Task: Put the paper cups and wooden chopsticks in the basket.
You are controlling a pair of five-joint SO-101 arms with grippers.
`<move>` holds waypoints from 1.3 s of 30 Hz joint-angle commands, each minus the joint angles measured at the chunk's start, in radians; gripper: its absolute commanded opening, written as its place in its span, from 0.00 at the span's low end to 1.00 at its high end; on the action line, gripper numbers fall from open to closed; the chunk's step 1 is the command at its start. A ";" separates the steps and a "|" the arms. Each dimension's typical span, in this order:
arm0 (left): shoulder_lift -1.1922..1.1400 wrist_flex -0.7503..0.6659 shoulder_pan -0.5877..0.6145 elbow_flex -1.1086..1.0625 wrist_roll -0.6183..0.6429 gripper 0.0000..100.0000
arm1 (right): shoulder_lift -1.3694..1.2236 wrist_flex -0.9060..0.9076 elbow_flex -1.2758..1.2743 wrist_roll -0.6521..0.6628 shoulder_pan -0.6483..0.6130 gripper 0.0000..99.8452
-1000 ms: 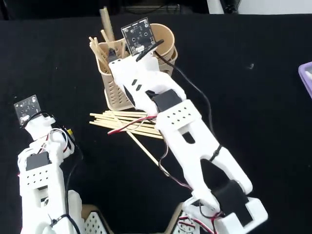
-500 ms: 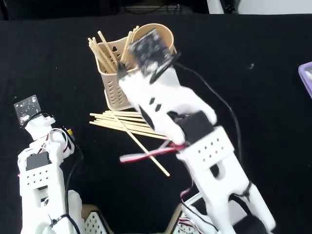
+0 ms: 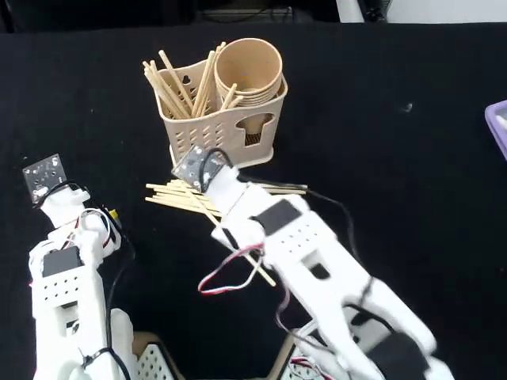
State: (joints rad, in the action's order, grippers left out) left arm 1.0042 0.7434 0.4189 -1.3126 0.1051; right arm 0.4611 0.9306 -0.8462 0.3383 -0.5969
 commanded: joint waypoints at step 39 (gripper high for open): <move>0.018 -0.017 0.010 0.016 0.008 0.18 | -0.441 0.276 0.484 0.341 0.057 0.01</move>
State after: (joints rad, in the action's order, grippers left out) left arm 1.0042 0.7434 0.4189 -1.3126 0.1051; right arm -0.0422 1.2037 -0.3675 0.6713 -0.5493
